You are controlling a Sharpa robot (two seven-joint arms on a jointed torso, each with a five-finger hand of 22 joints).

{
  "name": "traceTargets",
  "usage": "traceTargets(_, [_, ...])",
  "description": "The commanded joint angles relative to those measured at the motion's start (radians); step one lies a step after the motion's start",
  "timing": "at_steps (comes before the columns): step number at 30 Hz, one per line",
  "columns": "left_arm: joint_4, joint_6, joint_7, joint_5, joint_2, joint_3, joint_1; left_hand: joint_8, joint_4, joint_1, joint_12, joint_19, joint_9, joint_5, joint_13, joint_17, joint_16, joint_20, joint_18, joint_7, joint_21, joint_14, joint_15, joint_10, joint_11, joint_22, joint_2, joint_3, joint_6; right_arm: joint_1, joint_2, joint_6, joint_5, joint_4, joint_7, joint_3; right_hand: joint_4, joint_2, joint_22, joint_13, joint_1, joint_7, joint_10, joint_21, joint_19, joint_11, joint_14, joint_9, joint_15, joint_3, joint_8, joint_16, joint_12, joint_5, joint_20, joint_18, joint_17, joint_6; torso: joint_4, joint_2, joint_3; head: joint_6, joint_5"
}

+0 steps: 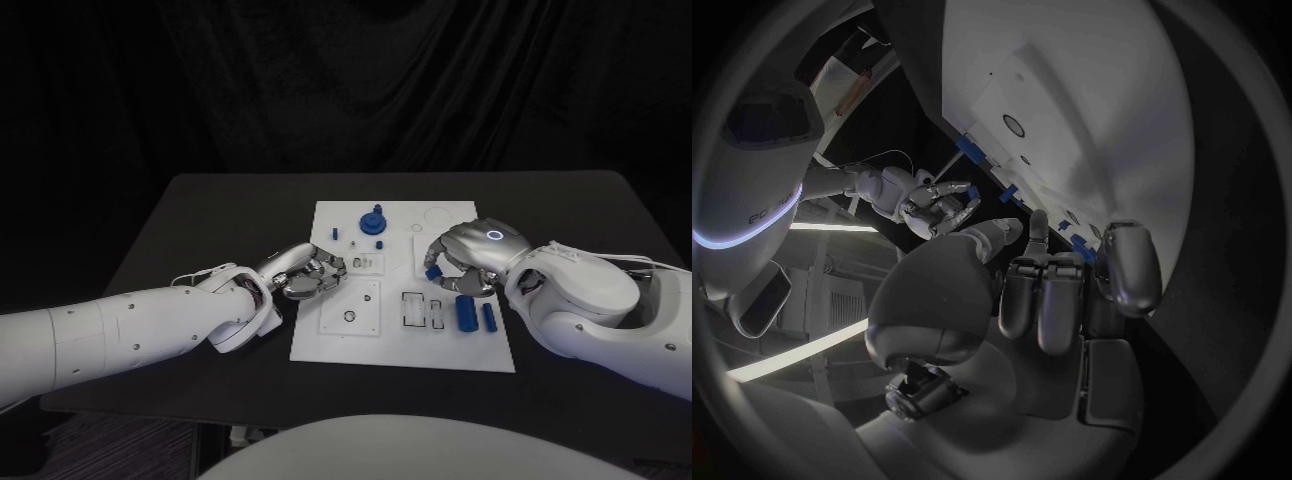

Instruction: Assemble the parts on the task board

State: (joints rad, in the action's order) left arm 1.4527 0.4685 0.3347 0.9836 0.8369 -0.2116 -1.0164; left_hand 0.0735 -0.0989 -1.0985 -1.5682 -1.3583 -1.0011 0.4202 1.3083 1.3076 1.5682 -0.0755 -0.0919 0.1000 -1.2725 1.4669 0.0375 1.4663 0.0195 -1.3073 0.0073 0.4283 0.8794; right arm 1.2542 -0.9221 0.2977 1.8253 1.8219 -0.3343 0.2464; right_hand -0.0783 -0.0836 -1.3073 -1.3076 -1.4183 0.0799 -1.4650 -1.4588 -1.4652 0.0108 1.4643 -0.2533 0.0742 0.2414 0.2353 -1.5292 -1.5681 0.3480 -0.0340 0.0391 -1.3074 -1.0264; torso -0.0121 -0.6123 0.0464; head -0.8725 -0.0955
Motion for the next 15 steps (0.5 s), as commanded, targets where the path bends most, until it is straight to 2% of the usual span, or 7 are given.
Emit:
traceTargets(1, [0.006, 0.004, 0.051, -0.017, -0.003, 0.001, 0.002, -0.004, -0.026, 0.005, -0.003, -0.007, 0.017, -0.027, 0.263, 0.263, 0.003, -0.001, 0.001, 0.004, -0.002, 0.104, -0.004, 0.104, 0.004, -0.013, -0.002, -0.011, 0.004, 0.011, -0.006, 0.105, 0.047, 0.019, 0.031, 0.0, -0.002, 0.002, -0.228, -0.263, 0.011, -0.005, -0.106, -0.005, -0.062, -0.007, 0.092, -0.024, -0.004, -0.01, 0.005, 0.003, -0.003, 0.002, -0.002, -0.012, -0.192, -0.02, -0.0026, -0.001, -0.0006, 0.0, -0.002])
traceTargets(3, [0.007, 0.002, 0.08, -0.056, -0.006, 0.001, 0.002, -0.012, -0.051, 0.011, -0.003, -0.006, 0.04, -0.05, 0.263, 0.263, 0.003, -0.003, 0.001, 0.008, 0.0, 0.104, -0.007, 0.104, 0.008, -0.014, -0.006, -0.027, -0.01, 0.018, -0.003, 0.113, 0.05, 0.024, 0.034, 0.0, -0.004, 0.002, -0.228, -0.263, 0.014, -0.004, -0.106, -0.005, -0.062, -0.007, 0.091, -0.025, -0.004, -0.012, 0.003, 0.003, -0.003, 0.0, -0.003, -0.012, -0.191, -0.019, -0.002, -0.002, -0.0002, 0.0, -0.004])
traceTargets(4, [0.007, 0.002, 0.089, -0.067, -0.008, 0.001, 0.002, -0.013, -0.075, 0.009, -0.003, -0.006, 0.079, -0.065, 0.263, 0.263, 0.003, -0.007, 0.002, 0.015, 0.001, 0.104, -0.012, 0.104, 0.014, -0.017, -0.011, -0.039, -0.028, 0.019, 0.002, 0.112, 0.049, 0.023, 0.034, 0.0, -0.004, 0.002, -0.228, -0.263, 0.015, -0.004, -0.106, -0.006, -0.062, -0.007, 0.092, -0.025, -0.005, -0.012, 0.003, 0.003, -0.003, 0.0, -0.003, -0.012, -0.192, -0.019, -0.0014, -0.002, 0.0004, 0.0, -0.006])
traceTargets(6, [0.006, 0.001, 0.109, -0.086, -0.011, 0.001, 0.002, -0.012, -0.094, -0.001, -0.003, -0.007, 0.118, -0.07, 0.263, 0.263, 0.003, -0.011, 0.002, 0.019, 0.0, 0.104, -0.016, 0.104, 0.019, -0.021, -0.014, -0.049, -0.036, 0.022, 0.019, 0.1, 0.046, 0.013, 0.032, 0.0, -0.005, 0.001, -0.228, -0.263, 0.017, -0.004, -0.106, -0.005, -0.062, -0.008, 0.092, -0.025, -0.005, -0.013, 0.002, 0.003, -0.003, 0.0, -0.003, -0.012, -0.192, -0.018, -0.0009, -0.003, 0.0012, 0.0, -0.01])
traceTargets(10, [0.005, -0.002, 0.124, -0.104, -0.016, 0.001, 0.002, -0.011, -0.094, -0.034, -0.003, -0.007, 0.16, -0.049, 0.263, 0.263, 0.003, -0.013, 0.001, 0.02, 0.0, 0.104, -0.018, 0.104, 0.02, -0.025, -0.012, -0.048, -0.033, 0.024, 0.066, 0.057, 0.043, -0.025, 0.026, 0.0, -0.008, 0.002, -0.228, -0.263, 0.02, -0.003, -0.106, -0.005, -0.062, -0.009, 0.091, -0.025, -0.006, -0.014, 0.0, 0.003, -0.003, -0.003, -0.004, -0.012, -0.191, -0.017, -0.0024, -0.002, 0.0002, 0.0, -0.013])
traceTargets(15, [0.003, -0.008, 0.128, -0.111, -0.02, 0.001, 0.002, -0.009, -0.091, -0.054, -0.003, -0.007, 0.185, -0.033, 0.263, 0.263, 0.003, -0.014, 0.001, 0.021, 0.001, 0.104, -0.018, 0.104, 0.02, -0.027, -0.01, -0.047, -0.025, 0.024, 0.142, 0.005, 0.042, -0.091, 0.02, 0.0, -0.011, 0.004, -0.227, -0.263, 0.024, -0.003, -0.106, -0.003, -0.061, -0.011, 0.091, -0.026, -0.007, -0.014, -0.002, 0.004, -0.003, -0.007, -0.005, -0.012, -0.189, -0.017, -0.0067, -0.004, -0.0003, 0.0, -0.005])
